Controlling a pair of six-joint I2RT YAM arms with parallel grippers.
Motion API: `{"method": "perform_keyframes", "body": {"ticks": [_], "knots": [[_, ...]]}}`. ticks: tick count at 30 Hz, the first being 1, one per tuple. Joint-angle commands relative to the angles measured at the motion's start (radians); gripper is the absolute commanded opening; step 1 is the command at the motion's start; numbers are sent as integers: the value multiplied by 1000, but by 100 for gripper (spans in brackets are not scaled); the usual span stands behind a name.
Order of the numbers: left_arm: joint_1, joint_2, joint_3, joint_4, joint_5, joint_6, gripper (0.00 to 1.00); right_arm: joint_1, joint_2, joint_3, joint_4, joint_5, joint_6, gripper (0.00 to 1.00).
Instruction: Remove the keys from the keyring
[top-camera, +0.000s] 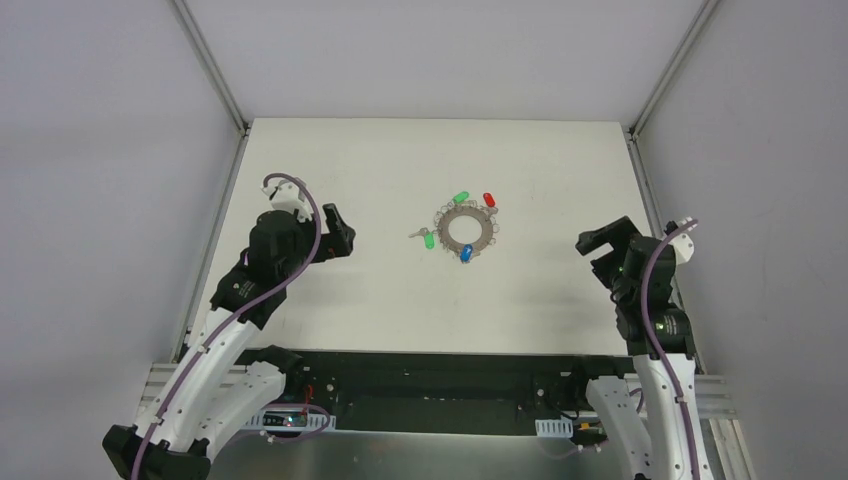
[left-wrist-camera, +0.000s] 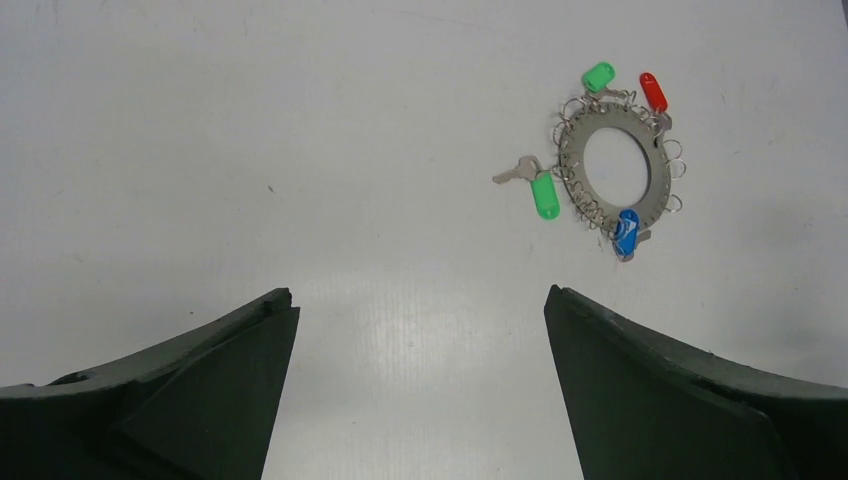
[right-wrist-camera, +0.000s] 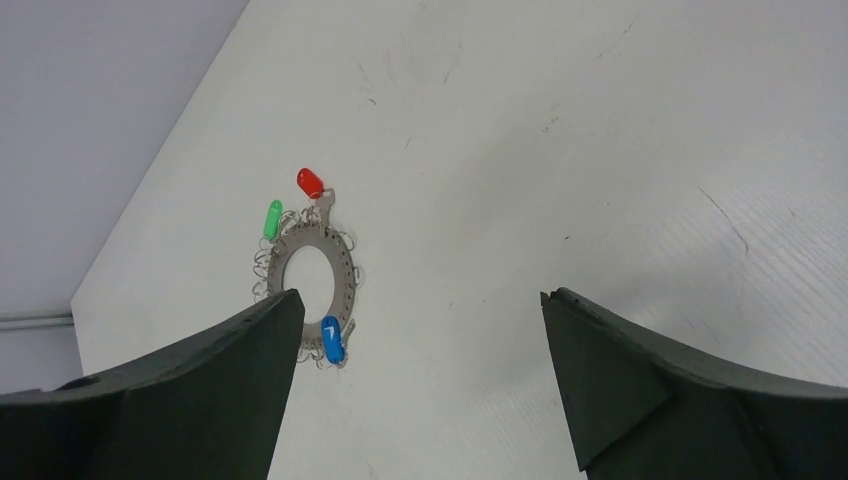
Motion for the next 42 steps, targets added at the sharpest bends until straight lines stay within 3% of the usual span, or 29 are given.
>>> {"method": "perform_keyframes", "body": {"ticks": [1,8,12,20,29,35,42], "knots": [[2,-45,-39,-14,-54,-55,100,-2,-21,-67,68,-79,-4,99],[7,-42,-95,68,47,-60,100,-2,36,-96,104,-161,-58,97],[6,35,-103,122,46,-90,100,22,141,-147,336,-390,-71,95],[1,182,-218,416,49,-114,100,265,601,23,488,-186,-102,85],[1,274,-282,602,88,-7,94,340,1087,363,468,-96,-162,68],[1,284,-303,642,139,23,94,347,1297,554,353,-43,-167,57],[1,278,-323,684,177,63,95,353,1380,574,320,-38,-187,49]]}}
